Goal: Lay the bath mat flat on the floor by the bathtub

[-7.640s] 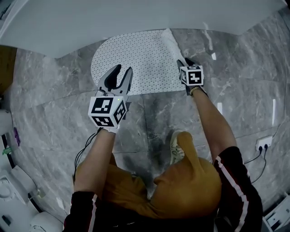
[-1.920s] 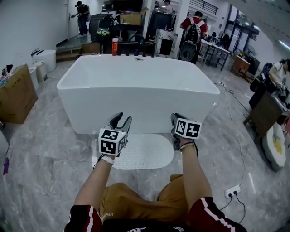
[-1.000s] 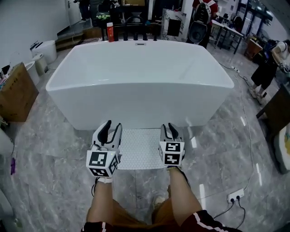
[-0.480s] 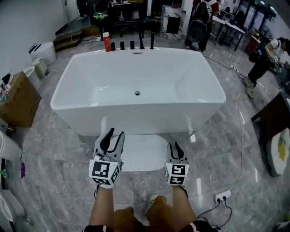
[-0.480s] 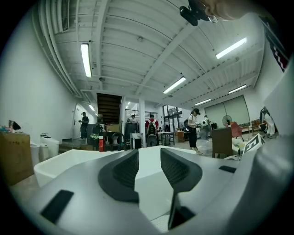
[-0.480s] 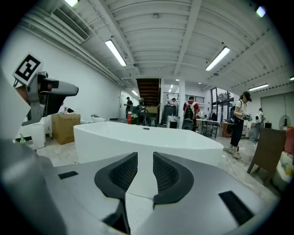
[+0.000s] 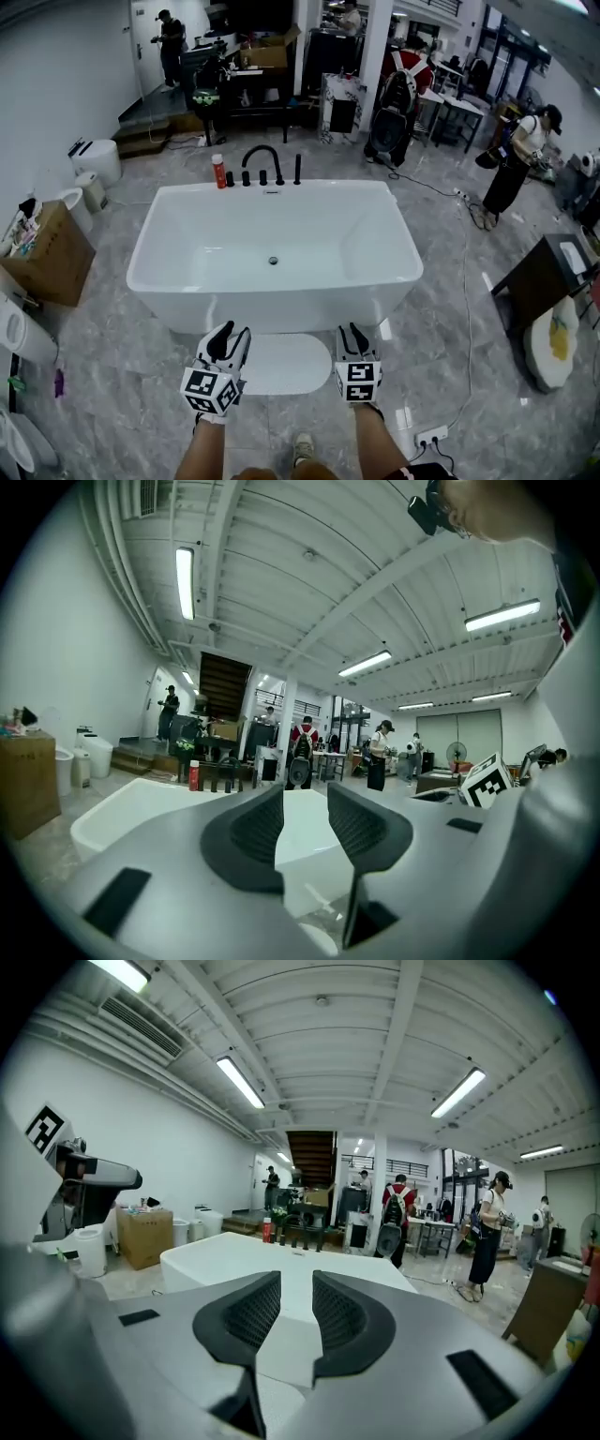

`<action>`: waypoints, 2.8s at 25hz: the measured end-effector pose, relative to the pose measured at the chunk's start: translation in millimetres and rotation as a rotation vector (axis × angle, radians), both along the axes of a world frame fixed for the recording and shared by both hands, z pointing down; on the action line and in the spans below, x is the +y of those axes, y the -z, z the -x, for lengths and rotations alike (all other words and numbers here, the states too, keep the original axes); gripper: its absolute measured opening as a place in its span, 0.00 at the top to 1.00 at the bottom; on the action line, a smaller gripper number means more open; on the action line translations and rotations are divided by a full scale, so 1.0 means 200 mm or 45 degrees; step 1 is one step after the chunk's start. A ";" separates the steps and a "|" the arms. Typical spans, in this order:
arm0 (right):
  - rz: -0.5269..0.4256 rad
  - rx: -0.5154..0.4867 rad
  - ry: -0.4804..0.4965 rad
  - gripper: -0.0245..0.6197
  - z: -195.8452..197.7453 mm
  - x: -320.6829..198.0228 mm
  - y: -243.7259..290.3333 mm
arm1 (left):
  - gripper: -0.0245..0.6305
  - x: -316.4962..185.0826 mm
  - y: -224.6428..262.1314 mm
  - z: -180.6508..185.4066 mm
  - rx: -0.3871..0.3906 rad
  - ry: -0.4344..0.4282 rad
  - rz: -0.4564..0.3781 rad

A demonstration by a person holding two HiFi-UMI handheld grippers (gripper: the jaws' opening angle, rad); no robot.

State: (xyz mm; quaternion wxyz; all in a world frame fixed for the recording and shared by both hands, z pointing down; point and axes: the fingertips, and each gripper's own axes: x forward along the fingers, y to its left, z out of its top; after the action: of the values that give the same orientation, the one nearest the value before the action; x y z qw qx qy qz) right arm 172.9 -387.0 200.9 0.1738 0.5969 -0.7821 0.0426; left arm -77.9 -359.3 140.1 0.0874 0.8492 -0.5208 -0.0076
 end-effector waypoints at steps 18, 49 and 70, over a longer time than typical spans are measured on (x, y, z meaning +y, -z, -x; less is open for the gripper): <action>-0.131 0.007 0.020 0.79 -0.01 0.25 0.93 | 0.72 0.29 0.85 0.14 -0.006 0.008 -0.109; -0.171 -0.118 -0.042 0.79 0.61 1.49 1.15 | 0.72 1.40 0.87 0.84 0.030 -0.003 -0.170; -0.262 -0.197 0.046 0.79 0.28 1.50 1.35 | 0.76 1.39 1.09 0.41 -0.010 0.036 -0.229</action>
State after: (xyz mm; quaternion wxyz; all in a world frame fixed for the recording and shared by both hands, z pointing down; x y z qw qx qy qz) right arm 116.1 -87.9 -69.8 0.0515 0.5923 -0.8041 0.0052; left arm -160.3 -82.0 -77.7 0.0087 0.8462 -0.5302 -0.0523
